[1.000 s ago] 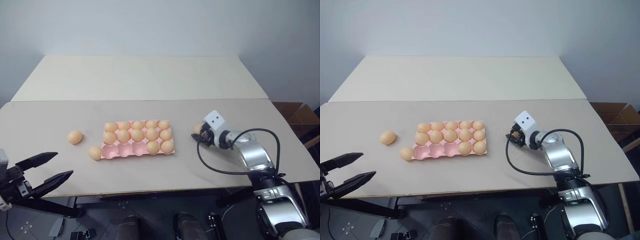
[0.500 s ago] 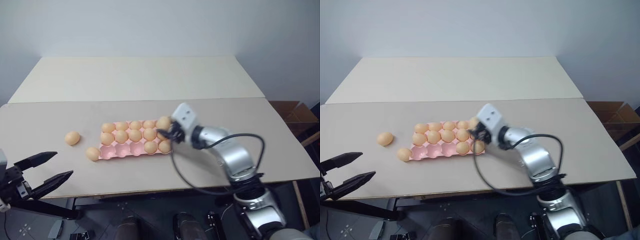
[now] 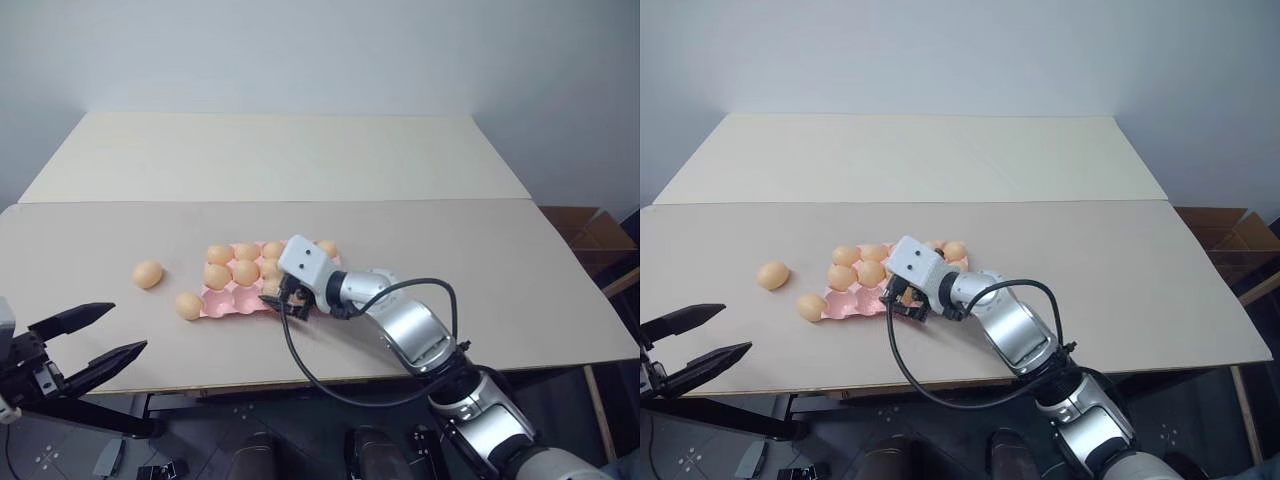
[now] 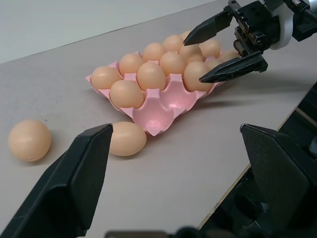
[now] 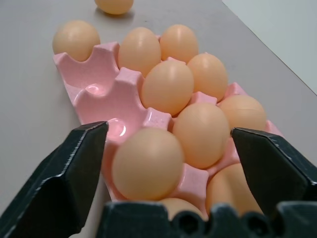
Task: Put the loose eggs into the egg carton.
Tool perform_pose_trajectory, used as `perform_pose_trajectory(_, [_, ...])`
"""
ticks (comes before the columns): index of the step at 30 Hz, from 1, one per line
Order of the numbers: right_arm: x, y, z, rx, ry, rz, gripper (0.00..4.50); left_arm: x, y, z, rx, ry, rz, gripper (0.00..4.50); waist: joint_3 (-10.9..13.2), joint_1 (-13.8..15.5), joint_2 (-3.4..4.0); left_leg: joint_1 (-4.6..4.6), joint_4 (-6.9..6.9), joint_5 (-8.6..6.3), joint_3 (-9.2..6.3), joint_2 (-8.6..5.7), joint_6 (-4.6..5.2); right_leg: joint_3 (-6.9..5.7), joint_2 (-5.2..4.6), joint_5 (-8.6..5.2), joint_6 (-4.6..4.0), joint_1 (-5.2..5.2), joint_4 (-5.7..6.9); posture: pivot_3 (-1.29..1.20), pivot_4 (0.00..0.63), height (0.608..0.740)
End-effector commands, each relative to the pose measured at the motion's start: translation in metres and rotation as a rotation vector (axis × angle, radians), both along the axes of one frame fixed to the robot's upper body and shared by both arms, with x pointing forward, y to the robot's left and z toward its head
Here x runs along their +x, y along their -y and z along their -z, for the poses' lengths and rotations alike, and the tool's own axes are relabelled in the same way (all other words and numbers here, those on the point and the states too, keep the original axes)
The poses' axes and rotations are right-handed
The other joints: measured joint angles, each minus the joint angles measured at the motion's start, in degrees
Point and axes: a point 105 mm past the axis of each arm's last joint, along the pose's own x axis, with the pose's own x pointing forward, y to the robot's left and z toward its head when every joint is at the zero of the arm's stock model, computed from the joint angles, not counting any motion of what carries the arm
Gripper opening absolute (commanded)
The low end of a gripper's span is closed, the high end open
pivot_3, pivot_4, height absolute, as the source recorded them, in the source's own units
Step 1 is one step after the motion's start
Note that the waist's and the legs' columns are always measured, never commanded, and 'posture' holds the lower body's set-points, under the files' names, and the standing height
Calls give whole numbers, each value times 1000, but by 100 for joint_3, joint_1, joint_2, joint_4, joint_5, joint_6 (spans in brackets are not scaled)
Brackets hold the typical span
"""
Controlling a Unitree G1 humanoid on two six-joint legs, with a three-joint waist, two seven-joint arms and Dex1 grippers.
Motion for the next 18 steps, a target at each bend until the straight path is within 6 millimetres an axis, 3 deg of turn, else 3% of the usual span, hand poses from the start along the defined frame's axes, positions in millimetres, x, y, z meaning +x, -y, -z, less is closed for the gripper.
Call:
perform_pose_trajectory(1, [-2, 10, -41, 88, 98, 1, 4482, 2, 3, -6, 13, 27, 18, 4500, 0, 6, 0, -1, 0, 0, 0, 0, 0, 0, 0, 0, 0, -2, 0, 0, 150, 740])
perform_pose_trajectory(5, [-6, 50, -64, 165, 143, 36, 4482, 4, 4, -5, 16, 28, 23, 4500, 0, 29, -1, -4, 0, 0, 0, -2, 0, 0, -2, 3, 6, -1, -4, 0, 150, 740])
perform_pose_trajectory(9, [-20, 97, -69, 178, 141, 12, 4482, 6, -6, -9, 35, 45, -8, 4500, -5, 52, -9, -4, 0, -3, -1, -5, -1, -3, -5, 0, 7, 10, -17, 0, 150, 740])
perform_pose_trajectory(18, [-44, 189, -43, 108, 47, -52, 4482, -1, -20, -4, 15, 10, -54, 4500, -2, 0, -5, 20, 0, -3, 0, 5, 0, 1, 7, -19, -5, 28, -18, 0, 150, 740])
